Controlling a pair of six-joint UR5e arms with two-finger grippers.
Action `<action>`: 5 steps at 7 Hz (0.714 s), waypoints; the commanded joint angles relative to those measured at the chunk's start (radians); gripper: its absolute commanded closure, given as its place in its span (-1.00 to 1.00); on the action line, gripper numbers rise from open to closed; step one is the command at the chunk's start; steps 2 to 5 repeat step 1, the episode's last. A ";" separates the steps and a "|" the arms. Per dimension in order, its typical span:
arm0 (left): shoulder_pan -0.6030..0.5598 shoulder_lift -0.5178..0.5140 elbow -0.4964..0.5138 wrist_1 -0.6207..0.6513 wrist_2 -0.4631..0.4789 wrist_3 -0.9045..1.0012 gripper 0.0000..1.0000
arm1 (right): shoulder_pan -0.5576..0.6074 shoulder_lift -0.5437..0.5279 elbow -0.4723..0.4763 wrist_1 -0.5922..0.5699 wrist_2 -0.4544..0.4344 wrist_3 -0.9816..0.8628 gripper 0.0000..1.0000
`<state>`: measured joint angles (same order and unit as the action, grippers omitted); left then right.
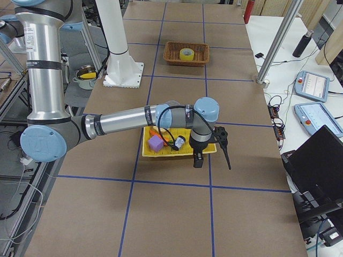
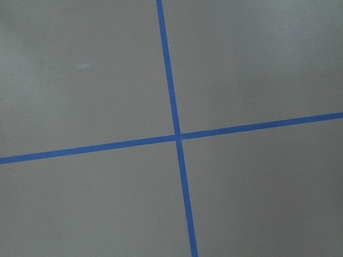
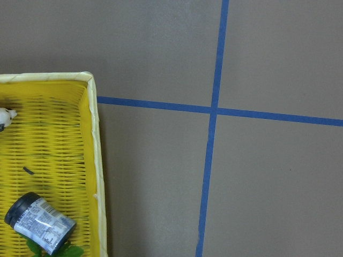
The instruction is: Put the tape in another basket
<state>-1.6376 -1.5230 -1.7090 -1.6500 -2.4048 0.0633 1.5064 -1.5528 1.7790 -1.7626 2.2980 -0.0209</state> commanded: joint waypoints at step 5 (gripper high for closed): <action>0.001 -0.006 0.014 0.002 0.000 0.000 -0.96 | 0.000 0.000 -0.001 0.000 -0.002 -0.001 -1.00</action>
